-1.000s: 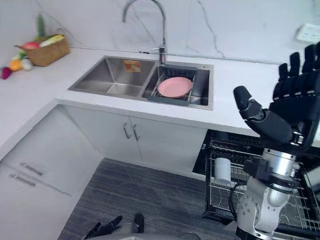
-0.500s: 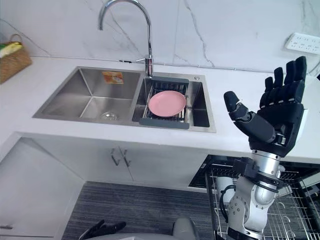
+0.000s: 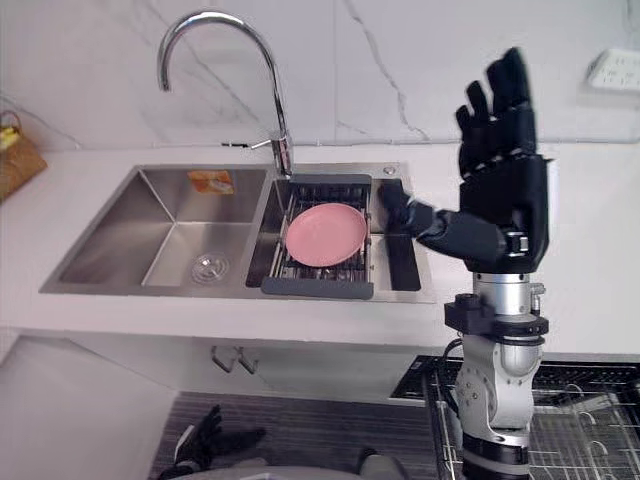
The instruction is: Walk over to the sink, pick up the cup, carry it to the dishwasher, place the cup inside the dishwasher, then close the dishwasher door
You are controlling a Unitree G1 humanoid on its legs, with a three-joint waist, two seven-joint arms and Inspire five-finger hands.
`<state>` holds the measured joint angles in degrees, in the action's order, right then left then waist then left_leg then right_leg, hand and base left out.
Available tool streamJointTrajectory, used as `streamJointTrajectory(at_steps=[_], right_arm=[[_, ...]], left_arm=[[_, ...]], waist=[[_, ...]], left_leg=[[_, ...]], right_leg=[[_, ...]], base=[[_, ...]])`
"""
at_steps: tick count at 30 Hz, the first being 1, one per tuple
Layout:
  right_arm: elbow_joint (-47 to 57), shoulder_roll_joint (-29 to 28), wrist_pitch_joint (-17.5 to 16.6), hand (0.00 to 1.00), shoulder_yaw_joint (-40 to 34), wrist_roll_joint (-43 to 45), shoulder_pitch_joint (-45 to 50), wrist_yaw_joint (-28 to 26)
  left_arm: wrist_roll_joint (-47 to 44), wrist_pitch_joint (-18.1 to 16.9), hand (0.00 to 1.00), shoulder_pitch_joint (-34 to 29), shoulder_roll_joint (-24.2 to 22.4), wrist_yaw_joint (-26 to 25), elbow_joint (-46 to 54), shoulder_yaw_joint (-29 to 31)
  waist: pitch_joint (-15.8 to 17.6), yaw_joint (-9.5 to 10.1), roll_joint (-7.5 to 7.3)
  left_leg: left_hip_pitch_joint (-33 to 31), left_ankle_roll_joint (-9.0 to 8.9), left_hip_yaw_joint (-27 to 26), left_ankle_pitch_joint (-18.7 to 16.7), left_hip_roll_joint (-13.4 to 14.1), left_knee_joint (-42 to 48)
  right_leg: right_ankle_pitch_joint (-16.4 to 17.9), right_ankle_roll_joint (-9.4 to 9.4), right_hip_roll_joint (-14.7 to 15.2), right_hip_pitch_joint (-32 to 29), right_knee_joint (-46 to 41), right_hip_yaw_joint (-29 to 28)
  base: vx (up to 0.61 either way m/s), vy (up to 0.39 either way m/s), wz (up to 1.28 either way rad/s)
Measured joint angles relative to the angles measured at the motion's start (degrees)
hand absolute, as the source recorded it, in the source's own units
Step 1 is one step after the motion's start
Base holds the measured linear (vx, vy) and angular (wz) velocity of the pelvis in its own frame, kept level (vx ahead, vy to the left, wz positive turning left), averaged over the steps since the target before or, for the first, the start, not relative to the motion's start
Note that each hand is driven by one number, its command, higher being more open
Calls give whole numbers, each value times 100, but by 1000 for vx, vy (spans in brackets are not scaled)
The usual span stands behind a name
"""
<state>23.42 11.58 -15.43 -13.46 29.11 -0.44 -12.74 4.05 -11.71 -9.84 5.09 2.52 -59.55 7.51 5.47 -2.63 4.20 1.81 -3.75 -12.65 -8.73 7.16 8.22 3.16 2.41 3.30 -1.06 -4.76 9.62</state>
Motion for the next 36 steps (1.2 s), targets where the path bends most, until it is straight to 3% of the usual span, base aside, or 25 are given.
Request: streamJointTrajectory(at_steps=[2,4,10,20,23,27,32,33,36], right_arm=[[-12,-5,60,100,-112,-7,-2,46],[-115,-12,205,100,-133,-185,12,175],[-185,-57,240,100,-115,-942,81,151],[-269,-52,394,100,-92,-1749,103,16],[-272,8,401,100,-67,-2479,114,-156],[-271,500,629,100,71,-3682,116,-326],[-271,879,860,100,257,-4925,85,-411],[-271,1006,978,100,744,-6212,-360,-735],[-271,1013,978,100,752,-6212,-360,-735]], left_arm=[[102,-42,100,24,69,-1,-174,-136],[168,-41,100,2,135,-14,-226,-164],[177,-100,100,70,310,-13,-322,-519],[274,-93,100,79,342,-79,-325,-506],[272,-43,100,67,386,-87,-325,-457],[272,44,100,18,452,-67,-336,-357],[271,95,100,5,450,-64,-339,-234],[273,155,100,-17,400,-19,-338,1],[273,155,100,-17,399,-19,-338,8]], waist=[[-44,-6,41],[-84,-35,-44],[-265,-65,-247],[-257,-56,-342],[-213,-18,-446],[-262,12,-600],[-281,27,-637],[-322,51,-711],[-322,52,-711]], left_leg=[[40,53,-60,79,-41,-166],[176,63,-66,84,-72,-189],[399,63,-59,84,-170,-327],[476,93,115,86,-224,-584],[468,158,114,126,-233,-604],[400,164,155,196,-247,-625],[385,168,324,352,-279,-802],[328,203,456,385,-332,-815],[322,207,450,391,-332,-809]], right_leg=[[-300,18,-14,113,323,-26],[-484,25,-24,357,650,-55],[-570,116,30,612,957,-120],[-662,169,44,559,963,-83],[-699,155,48,538,991,-88],[-701,147,69,491,994,-5],[-707,141,87,477,991,162],[-752,167,140,483,992,310],[-752,166,140,477,993,303]], base=[[136,37,-18],[175,33,-19],[72,13,-9],[-54,-6,1],[-126,-28,-2],[-88,-33,5],[-58,-19,21],[-177,-4,26],[-105,-10,7]])
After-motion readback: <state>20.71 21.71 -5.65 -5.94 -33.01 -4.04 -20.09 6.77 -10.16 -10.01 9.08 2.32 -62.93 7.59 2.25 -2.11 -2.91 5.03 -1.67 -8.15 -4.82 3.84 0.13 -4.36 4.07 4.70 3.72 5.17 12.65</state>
